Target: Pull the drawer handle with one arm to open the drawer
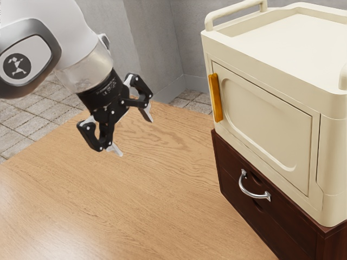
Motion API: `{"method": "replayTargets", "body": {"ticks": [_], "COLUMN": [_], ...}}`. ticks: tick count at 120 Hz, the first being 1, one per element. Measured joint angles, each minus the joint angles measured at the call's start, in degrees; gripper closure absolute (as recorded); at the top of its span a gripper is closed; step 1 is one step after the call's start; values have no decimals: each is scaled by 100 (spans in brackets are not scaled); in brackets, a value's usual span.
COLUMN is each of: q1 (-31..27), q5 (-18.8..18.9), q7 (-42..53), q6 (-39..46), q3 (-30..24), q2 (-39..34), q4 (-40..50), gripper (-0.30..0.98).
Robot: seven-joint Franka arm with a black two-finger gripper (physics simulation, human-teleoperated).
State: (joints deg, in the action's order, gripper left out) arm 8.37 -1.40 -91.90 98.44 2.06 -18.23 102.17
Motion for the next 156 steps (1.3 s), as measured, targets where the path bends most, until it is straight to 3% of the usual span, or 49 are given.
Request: {"method": "replayTargets", "body": {"ticks": [10,32,69,156], "q1": [54,1016,1592,1543], "q5": [-68,173,24,-60], "q7": [-158,-473,-476,-48], "q6": [-342,-723,-59,966], "q3": [1,15,61,6], "q2": [11,595,827,1300], "q4": [-8,-286,2,7], "gripper": [0,0,0,0]}}
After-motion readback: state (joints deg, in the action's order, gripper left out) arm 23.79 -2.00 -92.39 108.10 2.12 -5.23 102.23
